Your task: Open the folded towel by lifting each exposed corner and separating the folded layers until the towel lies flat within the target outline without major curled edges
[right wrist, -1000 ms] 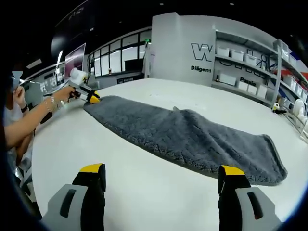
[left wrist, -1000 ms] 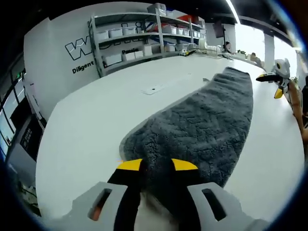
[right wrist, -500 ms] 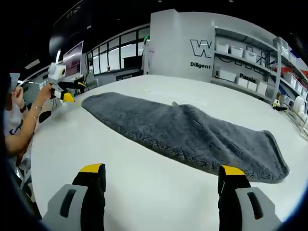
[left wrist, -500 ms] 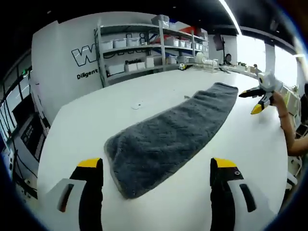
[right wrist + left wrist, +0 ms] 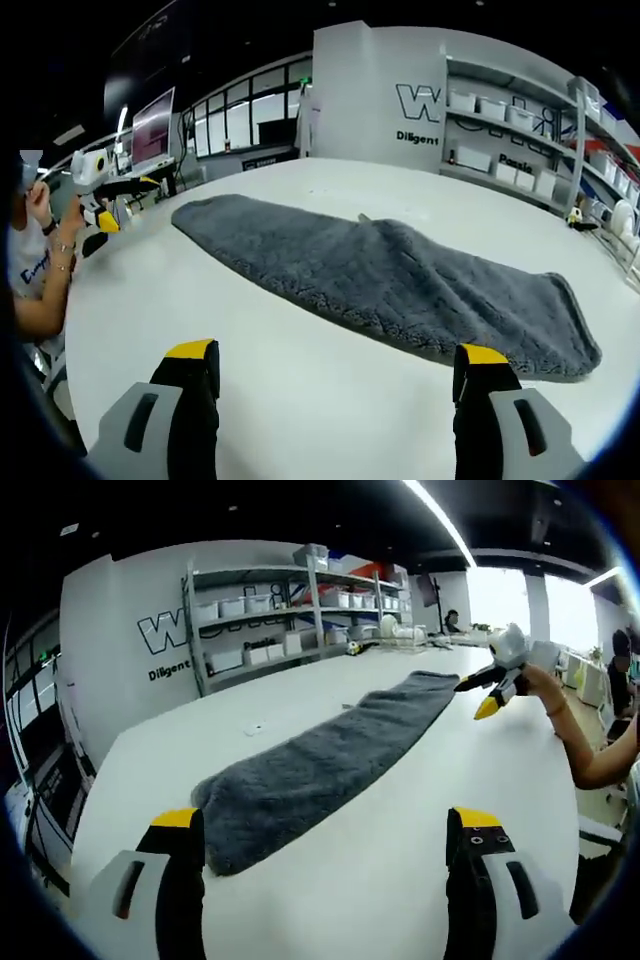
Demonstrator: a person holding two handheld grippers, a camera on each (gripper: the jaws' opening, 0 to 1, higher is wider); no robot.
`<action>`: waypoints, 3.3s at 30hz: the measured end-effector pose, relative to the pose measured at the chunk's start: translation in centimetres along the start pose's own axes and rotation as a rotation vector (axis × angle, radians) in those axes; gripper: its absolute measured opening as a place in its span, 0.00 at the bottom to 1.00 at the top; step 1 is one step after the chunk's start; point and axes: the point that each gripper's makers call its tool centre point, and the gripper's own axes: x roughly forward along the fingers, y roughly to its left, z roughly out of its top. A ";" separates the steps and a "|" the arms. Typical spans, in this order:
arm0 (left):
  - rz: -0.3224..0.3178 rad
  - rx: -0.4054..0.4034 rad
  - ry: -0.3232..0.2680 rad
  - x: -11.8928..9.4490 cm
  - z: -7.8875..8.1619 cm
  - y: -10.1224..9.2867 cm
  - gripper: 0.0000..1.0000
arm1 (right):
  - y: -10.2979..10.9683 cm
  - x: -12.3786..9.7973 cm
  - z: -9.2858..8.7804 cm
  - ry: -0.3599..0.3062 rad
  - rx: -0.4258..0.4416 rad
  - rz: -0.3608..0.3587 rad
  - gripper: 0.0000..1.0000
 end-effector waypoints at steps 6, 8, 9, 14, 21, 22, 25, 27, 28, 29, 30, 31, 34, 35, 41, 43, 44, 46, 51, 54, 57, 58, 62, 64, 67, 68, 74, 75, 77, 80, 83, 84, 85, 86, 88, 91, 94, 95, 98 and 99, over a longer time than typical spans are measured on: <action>-0.006 0.019 0.022 1.1 -2.0 0.4 0.99 | 0.1 0.1 -0.2 0.011 -0.009 -0.002 0.99; -0.005 -0.018 0.018 1.5 -2.1 0.3 0.99 | 0.2 0.1 -0.2 0.011 -0.011 -0.003 0.99; -0.011 0.026 0.059 1.3 -2.4 0.1 0.99 | 0.2 0.1 -0.3 0.014 -0.011 -0.003 0.99; -0.031 0.031 0.038 1.4 -2.2 -0.3 0.99 | 0.3 0.2 -0.4 0.018 -0.015 -0.003 0.99; -0.046 0.041 0.014 1.1 -1.6 -1.0 0.99 | 0.4 0.1 0.1 -0.003 -0.010 0.010 0.99; -0.048 0.041 0.014 1.1 -1.6 -1.1 0.99 | 0.5 0.1 0.1 -0.001 -0.009 0.013 0.99; -0.048 0.044 0.013 1.0 -1.6 -1.1 0.99 | 0.3 -0.3 0.8 -0.030 -0.011 0.011 0.99; -0.047 0.042 0.007 0.8 -1.5 -1.1 0.99 | 0.2 -0.5 1.2 -0.047 -0.007 0.019 0.99; -0.048 0.041 0.003 0.8 -1.4 -1.1 0.99 | 0.2 -0.6 1.4 -0.055 -0.001 0.025 0.99; -0.048 0.039 0.000 0.7 -1.4 -1.2 0.99 | 0.1 -0.6 1.6 -0.059 -0.002 0.030 0.99; -0.050 0.037 -0.003 0.7 -1.4 -1.2 0.99 | 0.0 -0.7 1.8 -0.063 -0.003 0.033 0.99; -0.051 0.037 -0.004 0.7 -1.4 -1.2 0.99 | -0.1 -0.8 2.0 -0.069 -0.004 0.034 0.99; -0.046 0.041 0.003 0.5 -1.6 -1.2 0.99 | -0.8 -1.2 2.6 -0.086 0.001 0.029 0.99; -0.041 0.043 0.005 0.4 -1.6 -1.2 0.99 | -1.0 -1.5 2.9 -0.095 -0.007 0.024 0.99; -0.040 0.054 0.001 0.1 -1.5 -1.3 0.99 | -2.2 -2.5 3.6 -0.093 -0.031 0.014 0.99; -0.042 0.057 0.001 0.0 -1.5 -1.4 0.99 | -3.1 -2.8 3.8 -0.091 -0.036 -0.004 0.99; -0.042 0.058 0.002 0.0 -1.5 -1.4 0.99 | -3.6 -2.9 4.0 -0.091 -0.036 -0.014 0.99; -0.040 0.059 0.006 -0.1 -1.6 -1.4 0.99 | -4.7 -3.2 4.3 -0.092 -0.035 -0.033 0.99; -0.038 0.060 0.008 -0.3 -1.6 -1.2 0.99 | -8.9 -3.5 5.8 -0.109 -0.048 -0.117 0.99; -0.036 0.059 0.007 -0.4 -1.7 -1.2 0.99 | -11.6 -3.5 6.6 -0.133 -0.027 -0.175 0.90; -0.043 0.052 0.009 -0.5 -1.8 -1.3 0.99 | -14.6 -3.4 7.2 -0.130 -0.039 -0.240 0.85; -0.042 0.052 0.009 -0.5 -1.9 -1.3 0.99 | -15.4 -3.2 7.1 -0.115 -0.048 -0.251 0.83; -0.033 0.052 0.010 -0.6 -1.9 -1.1 0.99 | -18.5 -2.3 7.0 -0.093 -0.039 -0.292 0.69; -0.033 0.051 0.008 -0.6 -1.8 -1.1 0.99 | -19.8 -1.8 7.1 -0.089 -0.035 -0.310 0.62; -0.029 0.052 0.011 -0.5 -1.9 -1.1 0.99 | -21.6 -1.0 6.6 -0.046 -0.044 -0.336 0.55; -0.028 0.054 0.015 -0.5 -2.0 -1.1 0.99 | -22.2 -0.6 6.5 -0.042 -0.041 -0.341 0.53; -0.030 0.061 0.023 -0.2 -2.1 -1.3 0.99 | -25.5 1.6 5.5 -0.029 0.042 -0.360 0.37; -0.029 0.063 0.025 -0.1 -2.2 -1.3 0.99 | -25.9 2.1 5.2 -0.022 0.047 -0.365 0.37; -0.029 0.065 0.029 -0.1 -2.3 -1.4 0.99 | -26.5 2.9 4.6 -0.005 0.061 -0.366 0.36; -0.029 0.066 0.031 0.1 -2.4 -1.4 0.99 | -26.8 4.3 3.9 0.011 0.071 -0.350 0.33; -0.030 0.068 0.034 0.1 -2.4 -1.5 0.99 | -27.1 5.2 2.7 0.054 0.074 -0.356 0.32; -0.029 0.072 0.035 0.2 -2.4 -1.5 0.99 | -27.2 5.5 2.4 0.065 0.081 -0.355 0.31; -0.029 0.075 0.036 0.2 -2.4 -1.5 0.99 | -27.2 5.8 2.2 0.070 0.081 -0.345 0.29; -0.030 0.075 0.037 0.2 -2.4 -1.5 0.99 | -27.2 5.9 1.8 0.082 0.093 -0.342 0.27; -0.034 0.071 0.037 0.3 -2.4 -1.6 0.99 | -27.1 6.1 1.3 0.088 0.101 -0.342 0.25; -0.035 0.076 0.043 0.4 -2.6 -1.8 0.99 | -26.8 6.3 1.4 0.070 0.075 -0.327 0.16; -0.042 0.079 0.044 0.5 -2.6 -1.9 0.99 | -26.4 6.3 1.6 0.073 -0.005 -0.335 0.04; -0.042 0.078 0.044 0.5 -2.6 -1.9 0.99 | -26.1 6.3 1.6 0.073 -0.010 -0.335 0.03; -0.039 0.079 0.045 0.5 -2.6 -1.9 0.99 | -26.2 6.3 1.6 0.074 -0.025 -0.337 0.01; -0.038 0.077 0.045 0.5 -2.6 -1.9 0.99 | -26.3 6.2 1.7 0.068 -0.026 -0.339 0.01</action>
